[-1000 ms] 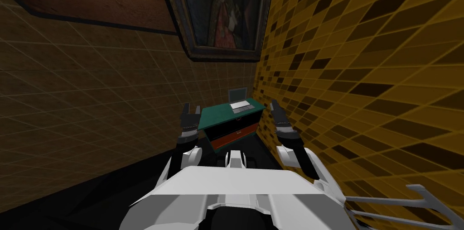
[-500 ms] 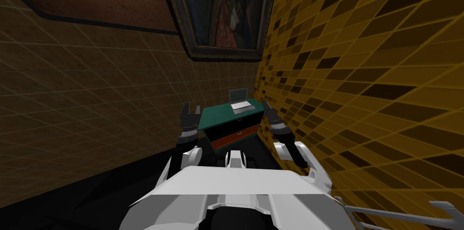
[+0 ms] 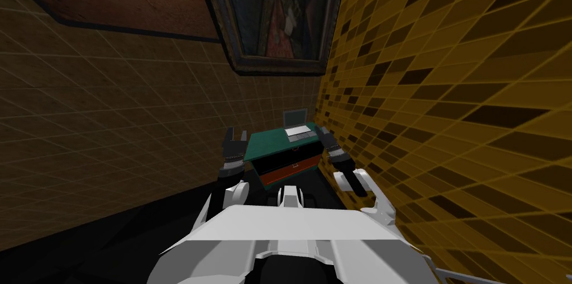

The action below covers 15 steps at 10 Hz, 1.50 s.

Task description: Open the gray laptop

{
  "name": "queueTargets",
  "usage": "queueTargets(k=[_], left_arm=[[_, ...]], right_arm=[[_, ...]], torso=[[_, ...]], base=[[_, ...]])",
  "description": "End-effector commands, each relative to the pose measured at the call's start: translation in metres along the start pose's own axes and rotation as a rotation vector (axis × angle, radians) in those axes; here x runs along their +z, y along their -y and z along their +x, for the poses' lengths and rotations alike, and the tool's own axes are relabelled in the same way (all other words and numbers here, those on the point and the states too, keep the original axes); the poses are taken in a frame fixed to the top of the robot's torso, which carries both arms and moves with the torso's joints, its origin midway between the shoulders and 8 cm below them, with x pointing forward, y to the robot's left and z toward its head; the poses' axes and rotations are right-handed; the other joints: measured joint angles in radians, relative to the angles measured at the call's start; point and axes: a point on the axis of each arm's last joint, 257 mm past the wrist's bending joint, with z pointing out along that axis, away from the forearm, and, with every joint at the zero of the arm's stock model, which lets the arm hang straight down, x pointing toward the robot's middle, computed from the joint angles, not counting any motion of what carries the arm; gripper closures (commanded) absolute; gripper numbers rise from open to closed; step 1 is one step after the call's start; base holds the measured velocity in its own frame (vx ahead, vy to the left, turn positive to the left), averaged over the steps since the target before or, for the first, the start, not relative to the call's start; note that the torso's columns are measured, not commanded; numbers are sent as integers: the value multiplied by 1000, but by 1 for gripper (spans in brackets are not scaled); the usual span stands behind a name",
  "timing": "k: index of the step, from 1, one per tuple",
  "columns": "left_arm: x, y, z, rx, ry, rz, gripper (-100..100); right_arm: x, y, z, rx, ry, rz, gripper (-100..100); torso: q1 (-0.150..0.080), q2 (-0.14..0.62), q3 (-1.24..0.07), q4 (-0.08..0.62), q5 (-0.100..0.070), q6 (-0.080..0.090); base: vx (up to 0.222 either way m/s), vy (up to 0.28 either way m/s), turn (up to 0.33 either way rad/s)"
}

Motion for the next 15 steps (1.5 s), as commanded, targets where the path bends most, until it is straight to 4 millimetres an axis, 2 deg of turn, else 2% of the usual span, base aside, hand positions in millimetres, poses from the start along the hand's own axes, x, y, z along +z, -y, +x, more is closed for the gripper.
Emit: queueTargets(k=[1,2,3,4,5,8,15], left_arm=[[0,0,0,0,0,0,0],[0,0,0,0,0,0,0],[0,0,0,0,0,0,0],[0,0,0,0,0,0,0],[0,0,0,0,0,0,0],[0,0,0,0,0,0,0],[0,0,0,0,0,0,0]], right_arm=[[7,3,15,-95,-46,-10,-100],[13,7,28,-161,-80,-18,-100],[13,6,29,-178,-85,-20,-100],[19,11,41,-245,-117,-28,-100],[19,11,42,-264,-123,-30,-100],[31,23,66,-424,-190,-51,-100],[47,49,100,-746,-297,-93,-100]], torso=[[0,0,0,0,0,0],[0,0,0,0,0,0],[0,0,0,0,0,0],[0,0,0,0,0,0],[0,-1,0,0,0,0],[0,0,0,0,0,0],[0,-1,0,0,0,0]], base=[[25,-16,42],[30,-16,62],[25,-15,41],[29,-21,65],[27,-20,46],[31,-19,62],[29,-22,53]])
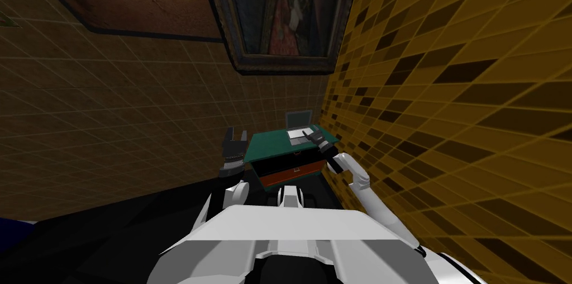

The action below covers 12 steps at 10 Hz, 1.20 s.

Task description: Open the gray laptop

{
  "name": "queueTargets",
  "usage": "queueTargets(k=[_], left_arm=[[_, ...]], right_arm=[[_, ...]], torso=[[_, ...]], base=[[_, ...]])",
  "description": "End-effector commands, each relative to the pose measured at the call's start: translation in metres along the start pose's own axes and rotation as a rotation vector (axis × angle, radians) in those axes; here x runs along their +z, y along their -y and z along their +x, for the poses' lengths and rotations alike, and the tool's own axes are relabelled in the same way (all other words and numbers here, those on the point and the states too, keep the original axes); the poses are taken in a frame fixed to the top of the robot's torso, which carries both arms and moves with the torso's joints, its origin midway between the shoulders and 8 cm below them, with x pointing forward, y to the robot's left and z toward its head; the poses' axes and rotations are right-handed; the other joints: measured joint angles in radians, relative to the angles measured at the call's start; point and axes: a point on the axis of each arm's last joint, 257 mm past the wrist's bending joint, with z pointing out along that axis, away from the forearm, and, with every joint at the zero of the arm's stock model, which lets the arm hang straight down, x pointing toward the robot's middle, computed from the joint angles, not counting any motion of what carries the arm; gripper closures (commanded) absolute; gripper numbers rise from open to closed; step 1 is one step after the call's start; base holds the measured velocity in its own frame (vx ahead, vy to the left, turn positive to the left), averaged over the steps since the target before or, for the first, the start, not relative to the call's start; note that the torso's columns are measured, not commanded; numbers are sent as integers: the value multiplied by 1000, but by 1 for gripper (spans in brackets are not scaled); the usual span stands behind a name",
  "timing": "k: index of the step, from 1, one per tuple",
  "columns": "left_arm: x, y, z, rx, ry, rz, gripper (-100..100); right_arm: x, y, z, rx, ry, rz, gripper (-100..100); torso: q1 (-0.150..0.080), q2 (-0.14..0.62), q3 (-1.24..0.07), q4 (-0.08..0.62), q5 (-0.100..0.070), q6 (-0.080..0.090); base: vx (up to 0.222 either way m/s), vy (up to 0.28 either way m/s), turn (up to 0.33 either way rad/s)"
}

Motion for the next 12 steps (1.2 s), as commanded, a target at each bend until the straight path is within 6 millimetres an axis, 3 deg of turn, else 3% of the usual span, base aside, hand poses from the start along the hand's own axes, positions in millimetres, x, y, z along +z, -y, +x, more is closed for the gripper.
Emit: queueTargets(k=[1,6,12], left_arm=[[0,0,0,0,0,0,0],[0,0,0,0,0,0,0],[0,0,0,0,0,0,0]], right_arm=[[11,6,17,-149,-48,-12,-100],[25,18,41,-390,-115,-32,-100],[42,50,68,-719,-203,-52,-100]], torso=[[1,1,0,0,0,0],[0,0,0,0,0,0],[0,0,0,0,0,0]], base=[[33,-19,77],[28,-23,52],[27,-22,54]])
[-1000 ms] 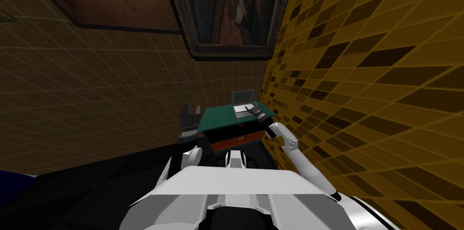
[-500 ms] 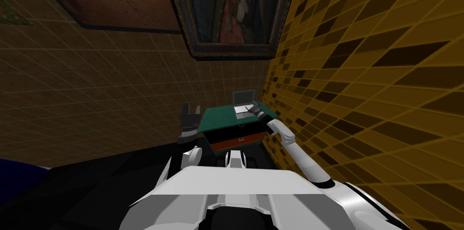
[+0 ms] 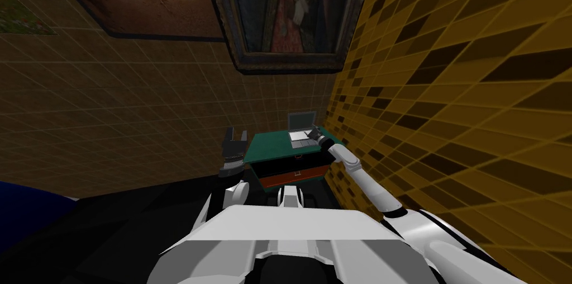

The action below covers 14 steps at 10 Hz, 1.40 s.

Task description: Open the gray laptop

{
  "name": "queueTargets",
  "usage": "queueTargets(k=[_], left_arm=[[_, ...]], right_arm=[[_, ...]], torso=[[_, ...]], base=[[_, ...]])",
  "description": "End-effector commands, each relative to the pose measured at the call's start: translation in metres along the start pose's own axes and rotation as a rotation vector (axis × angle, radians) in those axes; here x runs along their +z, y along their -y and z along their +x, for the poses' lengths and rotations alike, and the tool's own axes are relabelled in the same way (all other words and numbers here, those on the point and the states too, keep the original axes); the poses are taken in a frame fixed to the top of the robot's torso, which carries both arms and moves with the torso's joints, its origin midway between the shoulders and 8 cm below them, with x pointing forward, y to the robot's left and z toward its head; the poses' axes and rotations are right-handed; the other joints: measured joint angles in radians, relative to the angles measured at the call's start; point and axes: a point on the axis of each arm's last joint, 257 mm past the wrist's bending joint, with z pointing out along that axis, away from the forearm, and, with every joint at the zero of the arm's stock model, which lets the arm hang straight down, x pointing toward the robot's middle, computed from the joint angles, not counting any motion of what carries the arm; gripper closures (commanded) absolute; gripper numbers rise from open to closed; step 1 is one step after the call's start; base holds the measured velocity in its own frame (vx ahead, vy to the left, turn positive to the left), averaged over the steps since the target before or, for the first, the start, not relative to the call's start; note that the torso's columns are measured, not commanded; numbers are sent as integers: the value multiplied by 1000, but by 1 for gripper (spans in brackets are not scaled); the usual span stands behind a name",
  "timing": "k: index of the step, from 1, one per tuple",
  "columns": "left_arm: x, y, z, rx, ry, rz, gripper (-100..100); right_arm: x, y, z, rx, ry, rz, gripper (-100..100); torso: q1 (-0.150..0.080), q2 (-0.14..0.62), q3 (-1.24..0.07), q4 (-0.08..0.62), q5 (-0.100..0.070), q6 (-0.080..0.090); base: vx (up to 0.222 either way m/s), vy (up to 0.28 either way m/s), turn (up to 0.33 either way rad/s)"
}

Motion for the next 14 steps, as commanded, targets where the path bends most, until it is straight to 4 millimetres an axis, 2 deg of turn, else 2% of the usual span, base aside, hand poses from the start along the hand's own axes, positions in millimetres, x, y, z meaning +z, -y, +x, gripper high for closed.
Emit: queueTargets(k=[1,4,5,6,7,8,9,10,11,13,14], left_arm=[[0,0,0,0,0,0,0],[0,0,0,0,0,0,0],[0,0,0,0,0,0,0],[0,0,0,0,0,0,0],[0,0,0,0,0,0,0],[0,0,0,0,0,0,0],[0,0,0,0,0,0,0],[0,0,0,0,0,0,0],[0,0,0,0,0,0,0],[0,0,0,0,0,0,0],[0,0,0,0,0,0,0]], right_arm=[[11,13,18,-158,-40,-2,-100],[17,22,34,-286,-76,-8,-100],[21,32,45,-372,-103,-8,-100],[21,32,46,-389,-104,-10,-100],[25,44,57,-472,-131,-10,-100],[25,44,57,-488,-132,-11,-100],[28,57,67,-570,-158,-10,-100],[28,57,67,-583,-158,-12,-100],[31,70,76,-666,-184,-11,-100],[31,70,77,-672,-184,-12,-100],[33,83,85,-756,-208,-12,-100]], torso=[[1,0,0,0,0,0],[0,0,0,0,0,0],[1,0,0,0,0,0],[0,0,0,0,0,0],[1,0,0,0,0,0],[0,0,0,0,0,0],[0,1,0,0,0,0],[0,0,0,0,0,0],[1,0,0,0,0,0],[1,0,0,0,0,0],[1,1,1,0,0,0]], base=[[27,-18,72],[25,-22,46],[26,-21,63],[21,-19,36],[20,-21,53],[16,-21,40],[20,-25,52],[22,-18,34],[23,-17,67],[13,-11,8],[13,-11,38]])
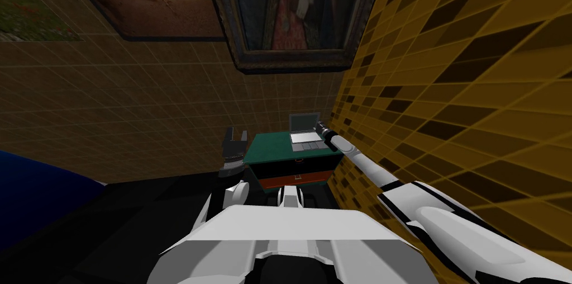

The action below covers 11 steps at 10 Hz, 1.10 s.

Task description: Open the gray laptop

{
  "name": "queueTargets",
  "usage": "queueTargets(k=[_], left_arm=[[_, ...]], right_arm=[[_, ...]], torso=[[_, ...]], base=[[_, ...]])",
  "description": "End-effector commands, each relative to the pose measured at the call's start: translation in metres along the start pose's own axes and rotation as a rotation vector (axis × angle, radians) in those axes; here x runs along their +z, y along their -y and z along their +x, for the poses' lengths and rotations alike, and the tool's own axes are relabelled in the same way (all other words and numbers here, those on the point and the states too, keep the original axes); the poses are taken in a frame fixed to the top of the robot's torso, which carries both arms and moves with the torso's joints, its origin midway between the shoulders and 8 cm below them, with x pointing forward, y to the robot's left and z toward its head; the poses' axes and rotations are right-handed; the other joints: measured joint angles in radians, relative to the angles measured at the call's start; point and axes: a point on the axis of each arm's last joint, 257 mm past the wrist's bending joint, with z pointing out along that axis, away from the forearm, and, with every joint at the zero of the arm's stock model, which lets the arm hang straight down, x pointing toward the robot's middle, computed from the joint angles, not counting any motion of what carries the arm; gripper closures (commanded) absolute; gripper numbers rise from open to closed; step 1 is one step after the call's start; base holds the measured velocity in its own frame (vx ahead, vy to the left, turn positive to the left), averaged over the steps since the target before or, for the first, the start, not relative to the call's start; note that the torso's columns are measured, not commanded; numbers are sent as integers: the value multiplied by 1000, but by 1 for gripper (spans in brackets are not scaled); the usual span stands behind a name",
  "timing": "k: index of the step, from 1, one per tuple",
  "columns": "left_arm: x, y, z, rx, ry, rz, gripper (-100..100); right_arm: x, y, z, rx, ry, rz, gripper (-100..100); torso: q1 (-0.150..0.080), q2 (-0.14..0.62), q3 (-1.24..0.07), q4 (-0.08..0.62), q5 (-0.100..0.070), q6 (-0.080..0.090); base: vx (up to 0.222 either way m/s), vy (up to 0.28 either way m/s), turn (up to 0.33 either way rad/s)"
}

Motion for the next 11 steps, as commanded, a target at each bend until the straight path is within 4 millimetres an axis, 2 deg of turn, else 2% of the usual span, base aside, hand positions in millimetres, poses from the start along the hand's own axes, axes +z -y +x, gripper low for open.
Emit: queueTargets(k=[1,3,4,6,10,11], left_arm=[[0,0,0,0,0,0,0],[0,0,0,0,0,0,0],[0,0,0,0,0,0,0],[0,0,0,0,0,0,0],[0,0,0,0,0,0,0],[0,0,0,0,0,0,0]], right_arm=[[4,5,14,-69,-24,-1,-100],[4,5,14,-93,-25,-2,-100],[8,11,28,-163,-48,-2,-100],[8,11,28,-115,-47,0,-100],[8,11,28,-172,-48,-3,-100],[10,18,41,-242,-70,-3,-100]], torso=[[0,-1,0,0,0,0],[0,0,0,0,0,0],[0,0,0,0,0,0],[-1,-1,-1,0,0,0],[0,0,0,0,0,0],[0,-1,0,0,0,0]], base=[[14,-13,35],[3,-4,3],[8,-10,44],[11,-10,17],[0,0,0],[9,-8,44]])
